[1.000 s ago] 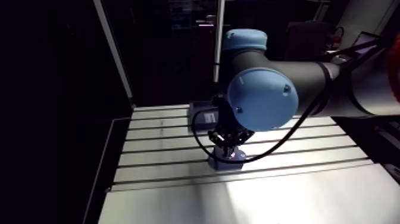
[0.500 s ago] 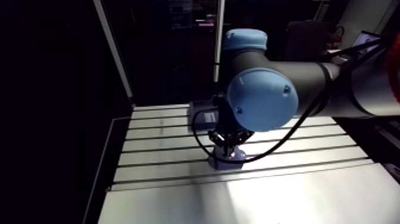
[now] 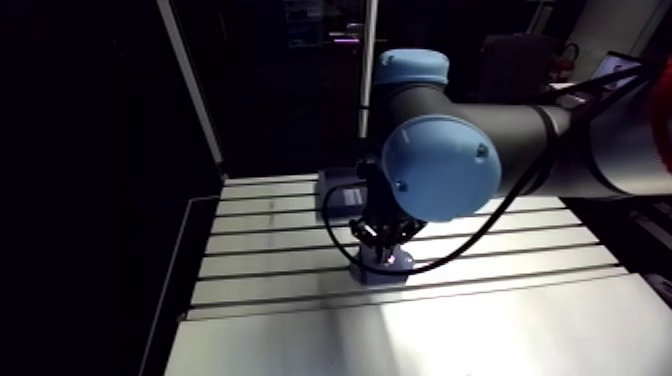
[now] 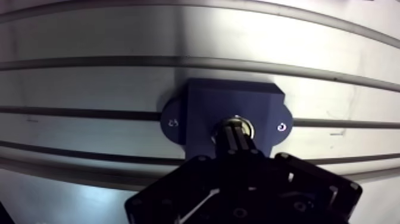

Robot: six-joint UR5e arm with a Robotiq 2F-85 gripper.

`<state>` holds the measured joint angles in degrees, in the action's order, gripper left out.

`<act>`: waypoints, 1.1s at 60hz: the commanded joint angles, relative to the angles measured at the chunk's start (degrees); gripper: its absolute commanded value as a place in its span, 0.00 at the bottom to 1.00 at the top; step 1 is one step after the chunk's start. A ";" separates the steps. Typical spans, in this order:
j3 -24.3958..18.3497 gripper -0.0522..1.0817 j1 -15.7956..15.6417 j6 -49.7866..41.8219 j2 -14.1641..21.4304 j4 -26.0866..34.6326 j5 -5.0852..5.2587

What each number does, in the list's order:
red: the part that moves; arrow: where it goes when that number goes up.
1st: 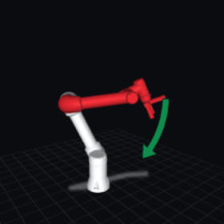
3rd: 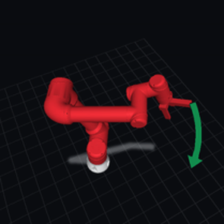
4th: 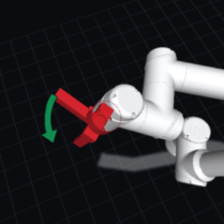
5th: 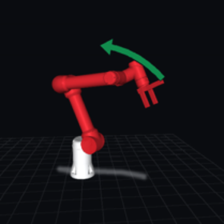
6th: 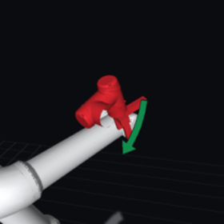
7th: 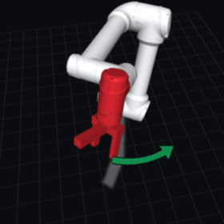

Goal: Pick up the bearing and press it into the housing until flush.

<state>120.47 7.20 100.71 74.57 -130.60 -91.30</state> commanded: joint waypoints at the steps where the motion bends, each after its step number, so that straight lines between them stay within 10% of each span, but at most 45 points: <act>1: 0.08 0.96 0.01 0.32 -0.09 -0.06 0.02; 49: -3.41 0.92 0.01 0.41 4.45 4.95 0.20; 54: -4.11 0.69 0.01 0.33 4.80 7.12 0.29; 56: -4.62 0.35 0.01 0.32 5.39 8.37 0.29; 58: -4.88 0.21 -0.07 0.32 5.66 9.05 0.29; 66: -6.86 0.06 -0.16 0.32 7.04 13.45 0.36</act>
<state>116.10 7.19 101.07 79.64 -122.94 -91.03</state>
